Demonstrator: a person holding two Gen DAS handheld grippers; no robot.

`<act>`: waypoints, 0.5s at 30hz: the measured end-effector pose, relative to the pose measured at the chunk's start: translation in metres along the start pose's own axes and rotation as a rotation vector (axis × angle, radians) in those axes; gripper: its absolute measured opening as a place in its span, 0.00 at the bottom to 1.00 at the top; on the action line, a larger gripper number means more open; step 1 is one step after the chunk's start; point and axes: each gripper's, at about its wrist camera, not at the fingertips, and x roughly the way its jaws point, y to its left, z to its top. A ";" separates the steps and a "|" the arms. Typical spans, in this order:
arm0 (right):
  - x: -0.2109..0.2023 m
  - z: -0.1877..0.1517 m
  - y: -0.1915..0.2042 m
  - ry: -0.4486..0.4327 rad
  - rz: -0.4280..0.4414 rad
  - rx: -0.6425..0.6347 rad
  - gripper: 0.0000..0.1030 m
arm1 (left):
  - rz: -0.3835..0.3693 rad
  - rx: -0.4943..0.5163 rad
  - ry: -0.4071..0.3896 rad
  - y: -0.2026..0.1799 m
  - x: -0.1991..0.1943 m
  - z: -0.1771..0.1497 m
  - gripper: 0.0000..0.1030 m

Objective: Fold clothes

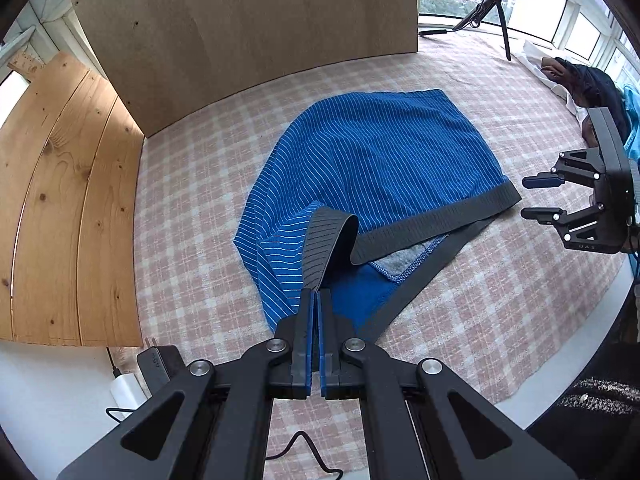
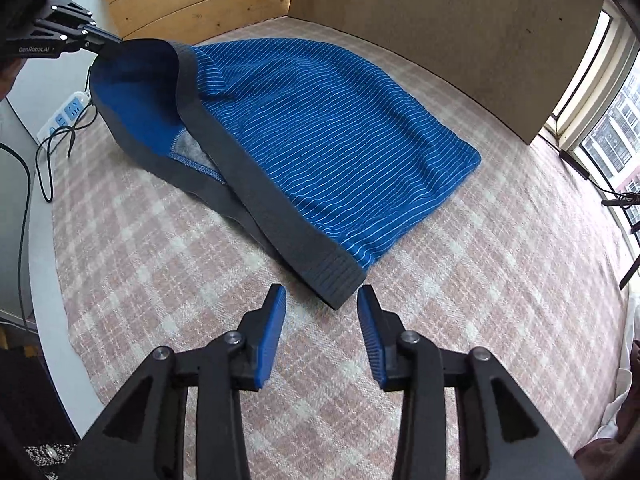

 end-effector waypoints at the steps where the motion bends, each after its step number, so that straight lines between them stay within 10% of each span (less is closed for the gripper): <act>1: 0.005 0.001 0.004 0.000 -0.034 -0.015 0.36 | -0.005 -0.008 0.000 0.001 0.001 0.000 0.01; 5: 0.013 0.012 0.000 -0.019 -0.046 0.018 0.32 | -0.007 -0.032 -0.003 0.007 0.001 -0.003 0.01; 8: 0.002 0.023 -0.023 -0.069 0.040 0.155 0.03 | 0.004 -0.038 0.001 0.009 0.004 -0.007 0.01; 15: -0.068 0.009 -0.109 -0.282 0.271 0.661 0.02 | 0.011 -0.031 -0.001 0.007 0.003 -0.017 0.03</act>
